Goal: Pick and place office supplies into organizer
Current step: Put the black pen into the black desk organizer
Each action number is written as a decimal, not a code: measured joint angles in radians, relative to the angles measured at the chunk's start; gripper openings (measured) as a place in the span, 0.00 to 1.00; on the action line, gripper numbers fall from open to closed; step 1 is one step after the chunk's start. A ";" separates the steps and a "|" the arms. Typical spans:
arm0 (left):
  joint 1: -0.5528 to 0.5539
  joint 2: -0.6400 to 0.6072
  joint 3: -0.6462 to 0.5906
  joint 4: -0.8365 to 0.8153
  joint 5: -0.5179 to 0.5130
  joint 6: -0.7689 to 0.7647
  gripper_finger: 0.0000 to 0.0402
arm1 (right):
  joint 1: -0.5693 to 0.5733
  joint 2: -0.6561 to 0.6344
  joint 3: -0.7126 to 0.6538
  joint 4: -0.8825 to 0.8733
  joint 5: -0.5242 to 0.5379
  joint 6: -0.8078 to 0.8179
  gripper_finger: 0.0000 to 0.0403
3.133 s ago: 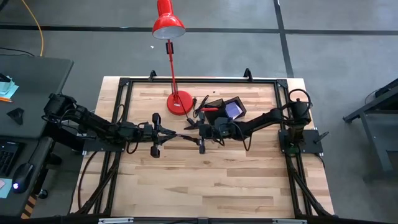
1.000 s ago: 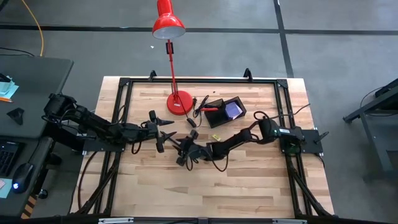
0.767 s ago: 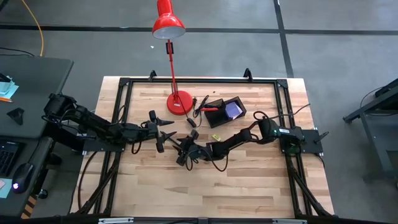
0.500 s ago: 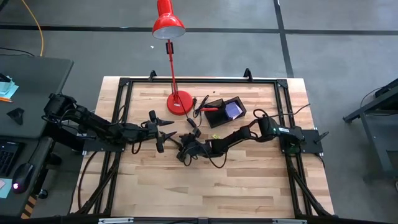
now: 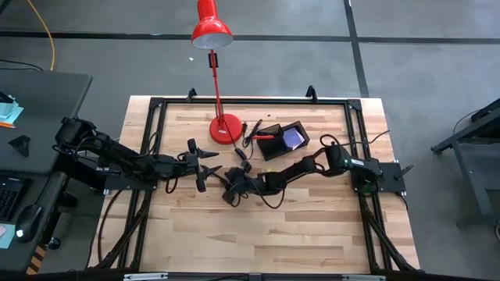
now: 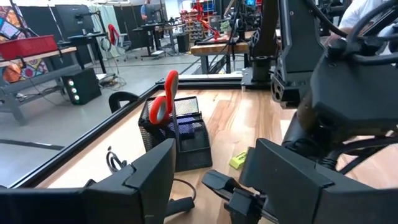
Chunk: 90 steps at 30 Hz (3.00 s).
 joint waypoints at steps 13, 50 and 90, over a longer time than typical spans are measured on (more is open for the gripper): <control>0.000 0.000 0.000 -0.003 0.000 0.003 0.53 | -0.015 0.003 -0.002 -0.007 -0.020 -0.060 0.03; 0.000 0.000 0.001 -0.175 -0.187 -0.089 0.53 | 0.002 -0.074 -0.006 -0.120 -0.036 -0.238 0.04; -0.388 -0.393 0.052 -0.078 0.086 0.350 0.53 | 0.204 -0.381 -0.005 -0.241 0.174 -0.556 0.04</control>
